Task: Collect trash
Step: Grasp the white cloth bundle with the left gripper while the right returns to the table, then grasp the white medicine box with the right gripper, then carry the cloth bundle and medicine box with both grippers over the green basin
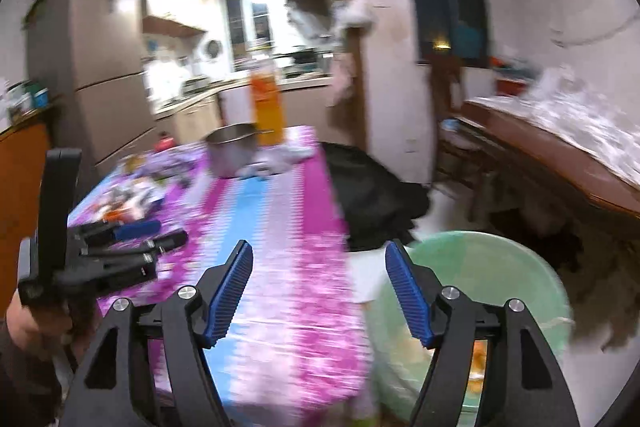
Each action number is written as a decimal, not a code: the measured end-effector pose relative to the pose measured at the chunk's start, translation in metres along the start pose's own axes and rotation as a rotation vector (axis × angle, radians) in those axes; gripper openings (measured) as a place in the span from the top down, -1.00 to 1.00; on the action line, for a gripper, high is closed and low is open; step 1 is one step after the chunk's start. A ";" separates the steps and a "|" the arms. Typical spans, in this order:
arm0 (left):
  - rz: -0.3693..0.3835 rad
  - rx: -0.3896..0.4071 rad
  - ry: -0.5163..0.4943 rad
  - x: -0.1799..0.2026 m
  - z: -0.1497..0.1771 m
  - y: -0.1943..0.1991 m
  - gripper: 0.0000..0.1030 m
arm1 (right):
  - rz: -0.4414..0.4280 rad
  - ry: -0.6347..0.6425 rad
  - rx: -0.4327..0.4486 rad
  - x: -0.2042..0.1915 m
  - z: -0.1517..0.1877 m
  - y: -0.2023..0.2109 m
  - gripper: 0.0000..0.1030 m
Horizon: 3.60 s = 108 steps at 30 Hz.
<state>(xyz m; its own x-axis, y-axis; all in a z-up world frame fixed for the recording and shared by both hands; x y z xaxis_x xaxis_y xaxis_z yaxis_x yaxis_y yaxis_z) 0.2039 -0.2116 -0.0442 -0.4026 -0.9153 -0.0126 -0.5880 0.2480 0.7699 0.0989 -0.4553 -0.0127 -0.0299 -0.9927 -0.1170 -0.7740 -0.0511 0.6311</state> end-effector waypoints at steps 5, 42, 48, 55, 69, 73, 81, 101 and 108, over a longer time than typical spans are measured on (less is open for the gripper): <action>-0.133 0.040 0.173 -0.108 0.016 0.038 -0.10 | -0.124 0.076 -0.051 -0.074 -0.002 -0.032 -0.39; -0.080 -0.063 0.554 -0.318 0.101 0.020 0.51 | -0.701 0.182 -0.376 -0.349 -0.017 -0.171 0.04; -0.073 -0.063 0.557 -0.323 0.107 0.020 0.51 | -0.625 0.210 -0.419 -0.394 -0.028 -0.198 0.04; -0.092 -0.054 0.529 -0.316 0.105 0.017 0.51 | -0.555 0.190 -0.465 -0.416 -0.037 -0.240 0.11; -0.191 0.008 0.506 -0.308 0.107 0.042 0.51 | -0.430 0.272 -0.271 -0.423 -0.032 -0.208 0.65; -0.231 0.065 0.474 -0.291 0.103 0.067 0.51 | -0.333 0.322 -0.108 -0.415 -0.030 -0.165 0.65; -0.266 0.146 0.402 -0.251 0.089 0.102 0.51 | -0.203 0.335 0.059 -0.383 -0.024 -0.100 0.64; -0.170 0.215 0.225 -0.136 0.038 0.108 0.51 | -0.046 0.202 0.133 -0.253 -0.033 -0.028 0.64; -0.098 0.223 0.136 -0.070 0.017 0.097 0.51 | 0.043 0.118 0.138 -0.172 -0.030 -0.005 0.64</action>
<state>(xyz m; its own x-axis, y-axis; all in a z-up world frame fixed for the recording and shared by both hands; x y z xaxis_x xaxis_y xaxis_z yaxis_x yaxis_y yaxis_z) 0.1636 -0.1184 0.0205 -0.2472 -0.9688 0.0169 -0.7654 0.2059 0.6097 0.1271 -0.2875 0.0274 0.0028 -1.0000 0.0038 -0.8534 -0.0004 0.5213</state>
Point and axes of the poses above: each gripper's, at about its wrist camera, not at the fingertips, and y roughly against the way its jaws point, x to its right, z to its underside, the point moved 4 cm from there along -y, roughly the way its jaws point, and after that the axes turned 11 degrees about -x, right-handed, at the moved point
